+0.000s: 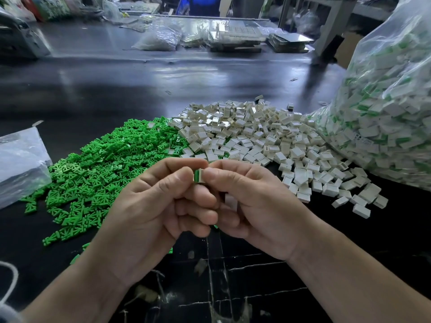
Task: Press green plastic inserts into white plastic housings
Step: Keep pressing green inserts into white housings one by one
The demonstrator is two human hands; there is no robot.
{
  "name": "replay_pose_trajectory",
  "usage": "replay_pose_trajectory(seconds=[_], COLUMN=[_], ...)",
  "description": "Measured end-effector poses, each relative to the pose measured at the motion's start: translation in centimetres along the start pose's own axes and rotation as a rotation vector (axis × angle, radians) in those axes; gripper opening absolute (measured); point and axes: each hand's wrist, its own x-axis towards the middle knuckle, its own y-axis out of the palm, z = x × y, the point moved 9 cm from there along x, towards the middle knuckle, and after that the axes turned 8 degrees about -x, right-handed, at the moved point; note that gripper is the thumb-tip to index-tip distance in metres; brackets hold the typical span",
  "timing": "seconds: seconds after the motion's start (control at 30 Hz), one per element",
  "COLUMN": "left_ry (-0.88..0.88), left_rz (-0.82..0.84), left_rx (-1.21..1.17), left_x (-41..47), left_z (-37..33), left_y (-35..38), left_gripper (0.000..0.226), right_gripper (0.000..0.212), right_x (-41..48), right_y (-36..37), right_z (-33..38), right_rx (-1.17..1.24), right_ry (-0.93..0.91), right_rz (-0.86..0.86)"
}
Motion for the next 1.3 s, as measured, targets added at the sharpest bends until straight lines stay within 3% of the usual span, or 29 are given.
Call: replay_pose_trajectory(seconds=[0.13, 0.2, 0.27, 0.33, 0.4, 0.47, 0.57, 0.7, 0.9, 0.97, 1.1, 1.2, 1.3], left_ry=[0.090, 0.149, 0.207, 0.237, 0.235, 0.230, 0.237, 0.231, 0.253, 0.273, 0.323, 0.330, 0.276], left_rz=[-0.213, -0.315, -0.331, -0.244, -0.135, -0.088, -0.042, -0.003, 0.030, 0.030, -0.014, -0.156, -0.295], left_rx=[0.170, 0.422, 0.814, 1.216, 1.511, 1.639, 1.775, 1.875, 1.907, 1.905, 1.897, 1.777, 1.488], left_x=[0.1, -0.2, -0.6, -0.8, -0.7, -0.5, -0.3, -0.1, -0.1, -0.2, -0.2, -0.4, -0.6], left_z=[-1.5, -2.3, -2.7, -2.0, -0.5, 0.4, 1.0, 1.4, 1.4, 1.4, 0.8, -0.6, -1.4], left_y=[-3.1, -4.1, -3.6, -2.0, -0.5, 0.2, 0.6, 1.0, 1.3, 1.3, 1.2, 0.7, -0.8], left_gripper=[0.018, 0.013, 0.011, 0.019, 0.038, 0.044, 0.043, 0.034, 0.013, 0.012, 0.023, 0.020, 0.014], right_gripper=[0.005, 0.006, 0.008, 0.008, 0.009, 0.014, 0.029, 0.031, 0.017, 0.009, 0.011, 0.010, 0.015], right_x=[0.3, 0.5, 0.6, 0.3, -0.4, -0.9, -0.8, -0.2, -0.1, -0.1, 0.0, -0.1, -0.3], right_y=[-0.4, -1.3, -3.1, -5.0, -6.4, -6.5, -5.3, -3.8, -3.5, -3.3, -3.5, -3.8, -4.0], right_z=[0.5, 1.0, 0.9, 0.8, 1.4, 2.0, 1.2, 0.6, 0.6, 0.7, 1.0, 1.0, 1.0], right_rx=[0.299, 0.461, 0.415, 0.091, -0.483, -1.045, -1.540, -1.811, -1.844, -1.847, -1.819, -1.781, -1.738], right_ry=[-0.019, -0.043, -0.017, 0.022, 0.059, 0.086, 0.209, 0.197, 0.164, 0.159, 0.166, 0.180, 0.191], right_rz=[0.069, 0.072, -0.039, -0.171, -0.292, -0.333, -0.235, -0.162, -0.168, -0.179, -0.220, -0.211, -0.206])
